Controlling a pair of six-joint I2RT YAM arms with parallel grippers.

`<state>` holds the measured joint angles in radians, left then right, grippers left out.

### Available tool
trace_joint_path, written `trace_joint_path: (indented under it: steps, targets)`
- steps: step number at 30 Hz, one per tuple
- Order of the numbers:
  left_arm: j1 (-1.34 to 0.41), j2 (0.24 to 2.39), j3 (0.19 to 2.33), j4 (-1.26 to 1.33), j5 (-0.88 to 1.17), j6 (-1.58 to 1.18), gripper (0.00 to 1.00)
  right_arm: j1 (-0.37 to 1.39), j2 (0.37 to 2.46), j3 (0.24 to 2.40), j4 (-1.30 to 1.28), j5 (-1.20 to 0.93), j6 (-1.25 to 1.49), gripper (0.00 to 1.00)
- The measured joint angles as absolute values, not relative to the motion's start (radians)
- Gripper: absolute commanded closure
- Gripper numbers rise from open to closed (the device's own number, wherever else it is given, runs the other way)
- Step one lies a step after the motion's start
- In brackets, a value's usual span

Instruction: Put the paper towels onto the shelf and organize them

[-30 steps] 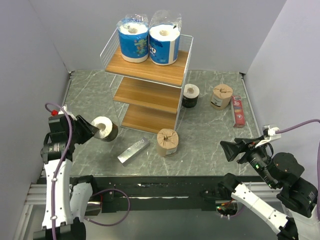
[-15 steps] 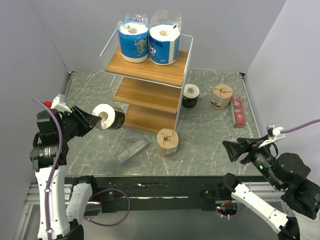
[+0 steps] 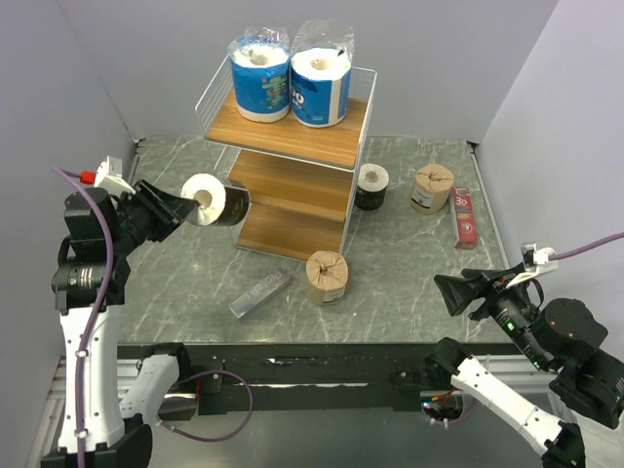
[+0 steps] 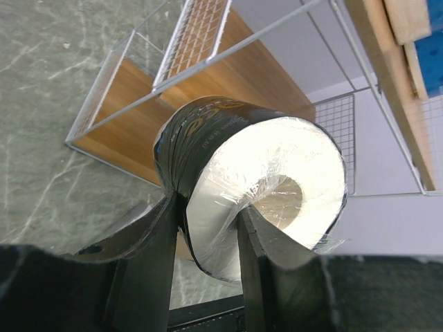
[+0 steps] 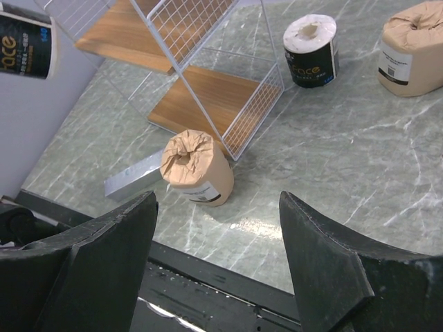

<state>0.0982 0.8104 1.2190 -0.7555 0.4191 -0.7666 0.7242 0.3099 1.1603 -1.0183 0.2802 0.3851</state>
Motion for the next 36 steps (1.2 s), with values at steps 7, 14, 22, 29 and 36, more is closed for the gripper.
trace_joint_path:
  steps: [7,14,22,29,36]
  targets:
    - [-0.039,0.897,1.248,-0.700,0.350,-0.814,0.72,0.724,0.310,1.159,-1.018,0.279,0.395,0.22]
    - [-0.147,0.970,1.277,-0.669,0.255,-0.839,0.72,0.724,0.310,1.159,-1.017,0.277,0.396,0.22]
    - [-0.203,1.031,1.316,-0.629,0.173,-0.875,0.65,0.724,0.310,1.159,-1.018,0.276,0.397,0.22]
    - [-0.244,1.078,1.333,-0.599,0.119,-0.892,0.41,0.724,0.310,1.159,-1.018,0.274,0.401,0.22]
    - [-0.247,1.084,1.374,-0.580,0.066,-0.892,0.28,0.724,0.310,1.159,-1.019,0.270,0.404,0.22]
